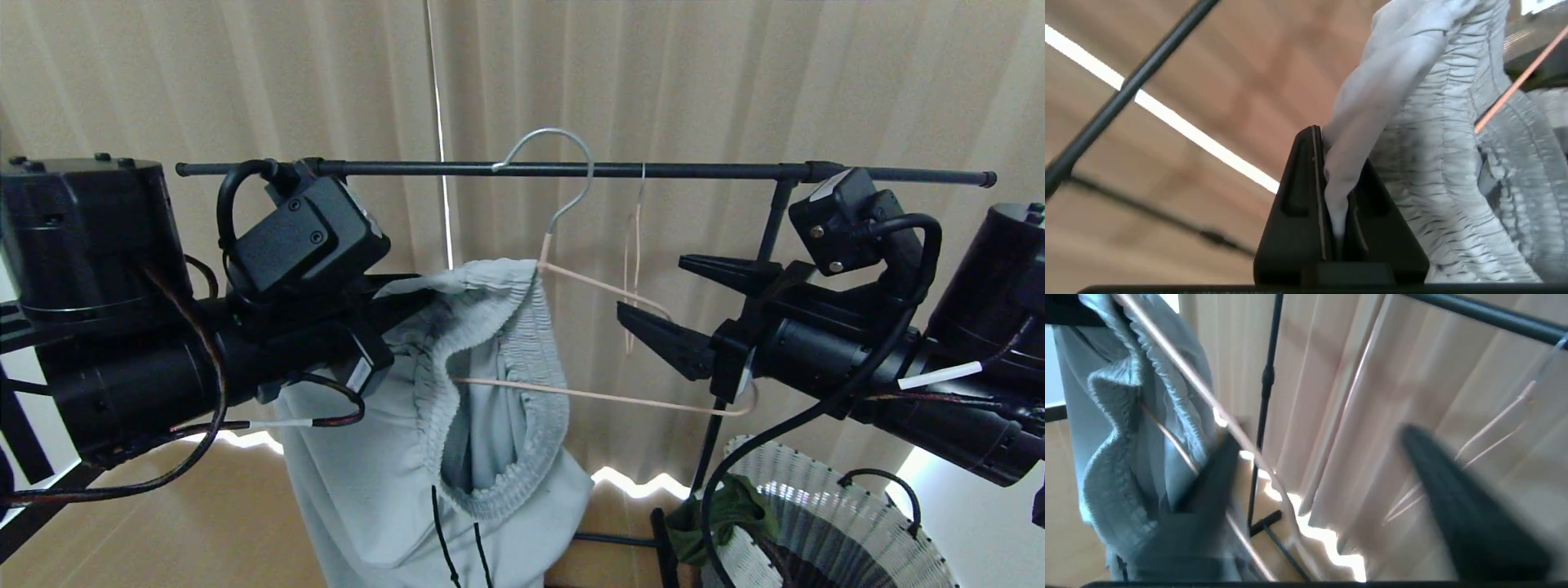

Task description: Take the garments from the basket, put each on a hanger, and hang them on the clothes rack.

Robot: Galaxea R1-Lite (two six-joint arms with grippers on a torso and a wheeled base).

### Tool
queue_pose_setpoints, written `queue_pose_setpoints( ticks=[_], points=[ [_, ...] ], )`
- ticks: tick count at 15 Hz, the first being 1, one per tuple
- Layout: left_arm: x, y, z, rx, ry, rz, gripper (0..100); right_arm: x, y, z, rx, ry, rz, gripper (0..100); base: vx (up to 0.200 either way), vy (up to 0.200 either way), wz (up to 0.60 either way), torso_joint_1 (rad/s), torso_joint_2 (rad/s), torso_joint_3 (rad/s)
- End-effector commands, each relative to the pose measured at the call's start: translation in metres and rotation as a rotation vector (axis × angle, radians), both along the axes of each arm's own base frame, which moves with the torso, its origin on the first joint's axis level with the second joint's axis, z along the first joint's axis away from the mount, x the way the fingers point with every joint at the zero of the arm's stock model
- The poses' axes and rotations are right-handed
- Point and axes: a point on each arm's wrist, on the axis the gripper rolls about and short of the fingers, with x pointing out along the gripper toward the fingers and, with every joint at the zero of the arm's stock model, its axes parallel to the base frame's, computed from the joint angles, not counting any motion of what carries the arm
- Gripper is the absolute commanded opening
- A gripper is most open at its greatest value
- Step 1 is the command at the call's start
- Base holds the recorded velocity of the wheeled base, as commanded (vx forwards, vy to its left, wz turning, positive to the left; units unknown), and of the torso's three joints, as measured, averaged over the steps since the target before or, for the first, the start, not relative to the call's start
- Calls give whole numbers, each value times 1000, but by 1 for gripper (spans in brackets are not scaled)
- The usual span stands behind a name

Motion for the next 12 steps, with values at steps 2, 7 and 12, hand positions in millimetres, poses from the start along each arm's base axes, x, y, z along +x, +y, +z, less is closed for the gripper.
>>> queue_pose_setpoints(
  ticks=[2,7,12],
  points=[
    [-6,18,-6,19,6,129,0,-3,-4,4,6,-11,-7,100,0,0,0,0,0,0],
    [-3,39,-7,-12,20,327,0,-4,-5,-1,-4,3,-7,100,0,0,0,0,0,0],
    [-4,37,1,-154,23,326,0,-12,8,-14,-21,53,56,100,0,0,0,0,0,0]
  ],
)
